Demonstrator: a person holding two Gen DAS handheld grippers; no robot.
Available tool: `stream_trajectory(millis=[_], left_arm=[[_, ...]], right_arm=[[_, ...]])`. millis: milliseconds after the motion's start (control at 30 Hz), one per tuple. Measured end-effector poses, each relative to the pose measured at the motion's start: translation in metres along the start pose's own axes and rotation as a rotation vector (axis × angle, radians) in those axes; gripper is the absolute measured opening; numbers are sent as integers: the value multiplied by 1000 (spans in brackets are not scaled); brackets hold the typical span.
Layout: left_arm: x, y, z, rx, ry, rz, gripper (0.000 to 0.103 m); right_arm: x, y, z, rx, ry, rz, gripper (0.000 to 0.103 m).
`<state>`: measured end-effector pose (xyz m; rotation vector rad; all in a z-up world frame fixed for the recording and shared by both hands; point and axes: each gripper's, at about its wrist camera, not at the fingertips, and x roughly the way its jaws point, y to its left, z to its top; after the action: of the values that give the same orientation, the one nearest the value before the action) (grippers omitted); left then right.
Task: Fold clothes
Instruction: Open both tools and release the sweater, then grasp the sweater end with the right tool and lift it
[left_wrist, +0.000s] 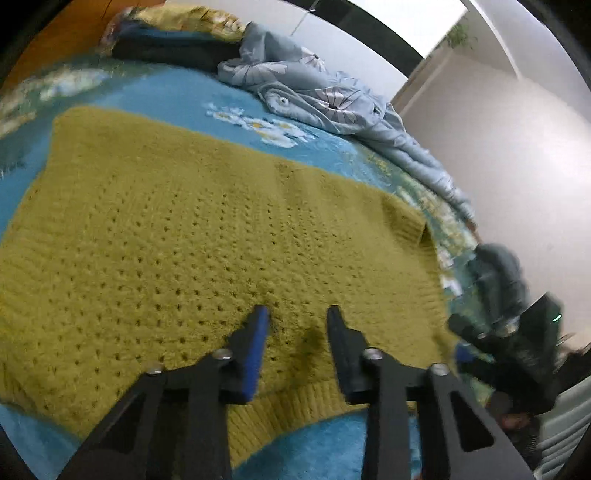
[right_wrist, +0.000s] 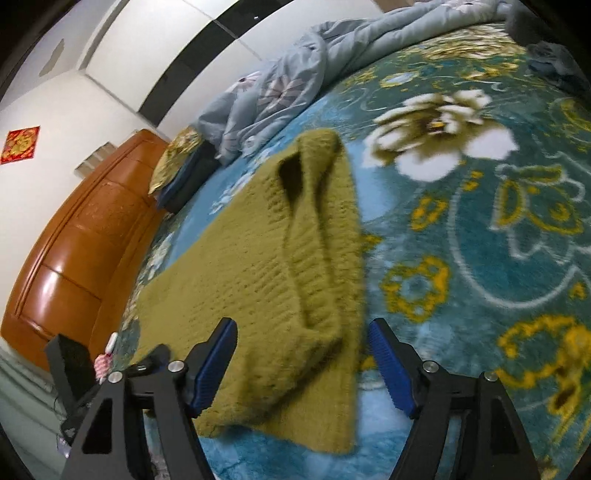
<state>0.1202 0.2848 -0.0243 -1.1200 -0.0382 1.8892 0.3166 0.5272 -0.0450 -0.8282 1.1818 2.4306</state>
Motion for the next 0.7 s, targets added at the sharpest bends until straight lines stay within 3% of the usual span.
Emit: stream_trajectory(millis=[67,167,200,300,500,700], left_arm=[[1,-3,0,18,2,12,24],[3,0,-2,37,2,15,19],[5,2,-2,32,3,10,19],[7,1,-3,26,3,9,18],[12,-1,-2,88,31,0,18],[11,3,2,96,57,-48,18]], right_arm=[[2,2,-1,-3,-3,4,74],[4,-4,-1,42,-1,30,50],[4,-8,-1,65,4,39,37],[6,-9,0,84,12,51,27],[-5,24,12,30,-6,40,23],[-13,84,23,-103,-16,59,23]])
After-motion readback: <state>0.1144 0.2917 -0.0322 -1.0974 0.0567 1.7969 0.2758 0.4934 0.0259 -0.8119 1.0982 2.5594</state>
